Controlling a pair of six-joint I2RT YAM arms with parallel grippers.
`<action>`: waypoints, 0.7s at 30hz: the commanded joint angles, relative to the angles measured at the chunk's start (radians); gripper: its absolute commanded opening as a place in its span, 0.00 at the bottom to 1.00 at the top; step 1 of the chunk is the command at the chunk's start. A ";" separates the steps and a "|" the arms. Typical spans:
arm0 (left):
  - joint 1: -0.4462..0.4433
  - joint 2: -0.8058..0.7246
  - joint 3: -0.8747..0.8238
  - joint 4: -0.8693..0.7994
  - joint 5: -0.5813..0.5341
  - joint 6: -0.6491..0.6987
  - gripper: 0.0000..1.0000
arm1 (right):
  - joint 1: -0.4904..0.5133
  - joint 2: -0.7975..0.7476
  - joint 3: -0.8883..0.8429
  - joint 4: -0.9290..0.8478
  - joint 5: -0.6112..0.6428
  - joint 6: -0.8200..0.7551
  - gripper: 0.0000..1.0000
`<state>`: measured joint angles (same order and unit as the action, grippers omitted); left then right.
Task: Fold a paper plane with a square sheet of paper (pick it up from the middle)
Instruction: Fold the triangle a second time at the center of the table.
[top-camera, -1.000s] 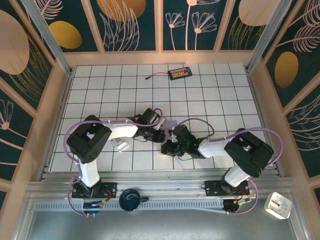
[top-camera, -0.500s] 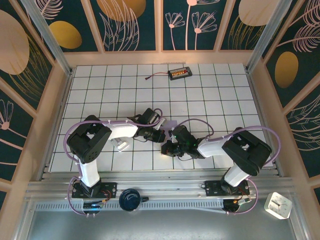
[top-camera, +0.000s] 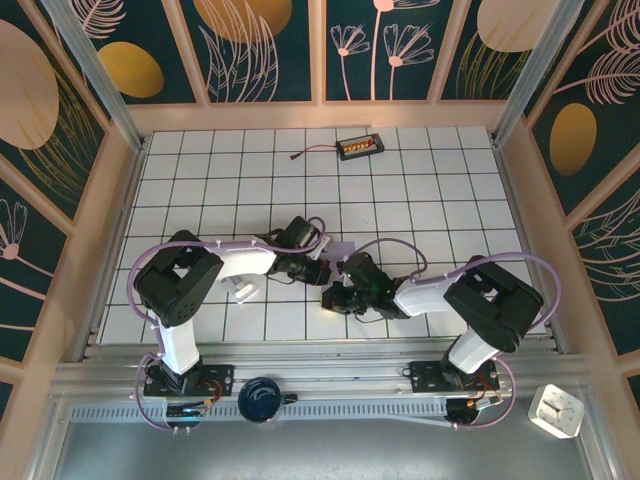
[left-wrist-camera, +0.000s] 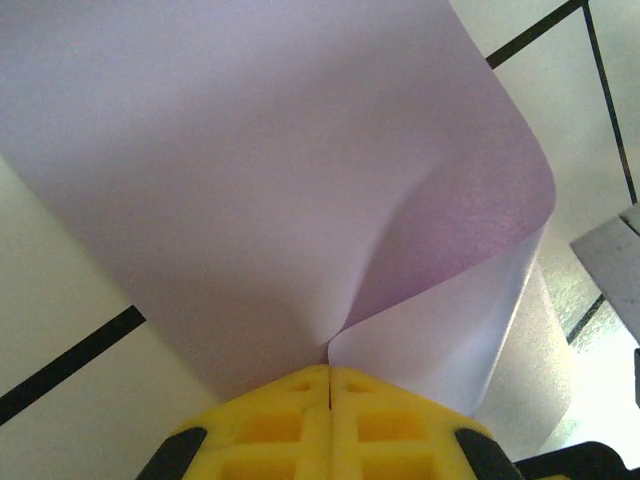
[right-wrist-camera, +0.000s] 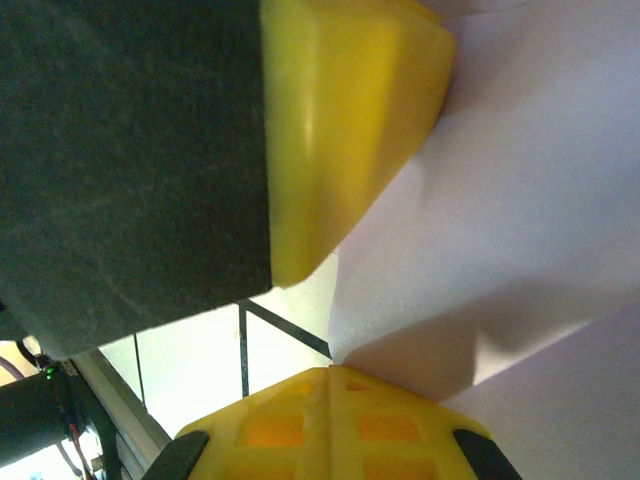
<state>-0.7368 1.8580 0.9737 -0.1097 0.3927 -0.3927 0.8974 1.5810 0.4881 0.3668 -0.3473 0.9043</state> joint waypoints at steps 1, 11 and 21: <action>0.007 0.085 -0.043 -0.153 -0.156 0.025 0.00 | 0.042 -0.007 -0.049 -0.116 0.011 0.030 0.00; 0.006 0.088 -0.045 -0.156 -0.161 0.026 0.00 | 0.098 -0.013 -0.061 -0.120 0.018 0.060 0.00; 0.005 0.092 -0.040 -0.157 -0.156 0.029 0.00 | 0.069 -0.091 -0.065 -0.022 -0.030 0.044 0.00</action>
<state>-0.7380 1.8595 0.9768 -0.1143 0.3904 -0.3862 0.9730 1.5276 0.4408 0.3691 -0.3317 0.9524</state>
